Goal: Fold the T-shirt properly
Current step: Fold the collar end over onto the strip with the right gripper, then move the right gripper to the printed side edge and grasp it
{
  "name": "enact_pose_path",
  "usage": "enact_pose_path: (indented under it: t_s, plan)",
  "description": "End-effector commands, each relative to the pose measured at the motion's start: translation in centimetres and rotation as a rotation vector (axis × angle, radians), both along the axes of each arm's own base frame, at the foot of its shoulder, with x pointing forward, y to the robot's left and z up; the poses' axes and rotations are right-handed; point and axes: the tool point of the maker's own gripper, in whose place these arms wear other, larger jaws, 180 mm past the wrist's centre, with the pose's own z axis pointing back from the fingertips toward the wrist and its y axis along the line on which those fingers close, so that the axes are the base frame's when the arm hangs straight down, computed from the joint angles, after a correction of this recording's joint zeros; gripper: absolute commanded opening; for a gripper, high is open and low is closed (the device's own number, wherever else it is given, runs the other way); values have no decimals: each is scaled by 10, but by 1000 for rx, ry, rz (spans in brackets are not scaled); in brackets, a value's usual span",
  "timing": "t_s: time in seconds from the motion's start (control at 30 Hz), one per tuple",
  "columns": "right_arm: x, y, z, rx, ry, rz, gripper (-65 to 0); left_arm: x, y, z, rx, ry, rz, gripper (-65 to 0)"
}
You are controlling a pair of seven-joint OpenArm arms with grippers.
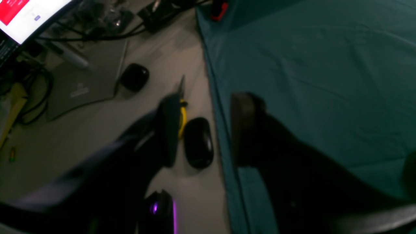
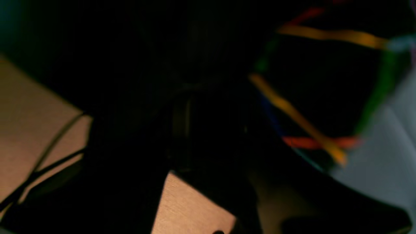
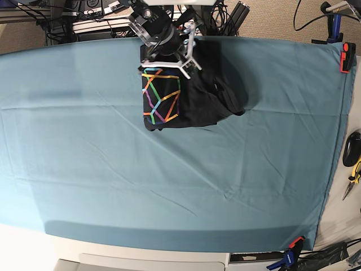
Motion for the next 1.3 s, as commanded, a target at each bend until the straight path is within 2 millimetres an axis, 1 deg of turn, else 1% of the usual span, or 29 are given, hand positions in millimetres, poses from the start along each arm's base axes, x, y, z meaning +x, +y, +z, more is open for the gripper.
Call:
enact_pose_path:
  t_s: [0.0, 0.27, 0.43, 0.5, 0.57, 0.63, 0.7, 0.73, 0.77, 0.8, 0.87, 0.9, 0.97, 1.03, 1.07, 1.1, 1.13, 1.17, 1.23, 1.27]
  plan:
    - [2, 9, 8, 46, -21, 22, -476, 3, 2, 20, 25, -53, -8, -410]
    - [-9, 41, 18, 194, 4, 138, -476, 3, 2, 20, 24, -53, -8, -410]
    - [-15, 67, 34, 338, 21, 248, -476, 3, 1, 19, 20, -53, -8, -410]
    - [-7, 72, 42, 365, -11, 263, -476, 3, 1, 18, 18, -51, -7, -410]
    - [13, 67, 49, 326, -100, 259, -476, 2, 3, 15, 7, -39, -4, -410]
    - [49, 51, 57, 218, -233, 196, -476, 2, 4, 9, -22, -21, -3, -410]
    - [91, 24, 75, 125, -373, 62, -475, 2, 10, 2, -44, -6, 11, -410]
    - [108, 10, 84, 89, -427, 1, -468, 2, 13, -1, -53, 2, 19, -410]
    - [122, -3, 92, 64, -466, -46, -435, 2, 15, -4, -61, 11, 27, -410]
    - [134, -16, 98, 56, -488, -94, -385, 1, 18, -7, -69, 19, 34, -410]
    - [151, -44, 107, 56, -528, -186, -309, 1, 22, -13, -86, 36, 44, -410]
    - [158, -60, 109, 61, -539, -232, -295, 0, 24, -16, -95, 42, 49, -410]
    - [167, -99, 106, 51, -536, -343, -295, 0, 25, -19, -109, 49, 51, -410]
    - [171, -136, 94, 94, -488, -470, -294, 0, 25, -20, -119, 50, 50, -410]
    - [171, -151, 87, 149, -451, -533, -294, 0, 25, -20, -118, 50, 49, -410]
    - [170, -162, 79, 225, -405, -590, -294, 0, 25, -20, -117, 49, 47, -410]
    - [168, -168, 71, 309, -354, -630, -294, 0, 24, -20, -120, 48, 45, -410]
    - [166, -170, 66, 397, -306, -646, -294, 0, 24, -20, -122, 48, 43, -410]
    - [160, -168, 61, 549, -234, -640, -294, 1, 24, -20, -123, 47, 43, -410]
    - [157, -169, 57, 585, -205, -638, -294, 0, 24, -20, -123, 48, 43, -410]
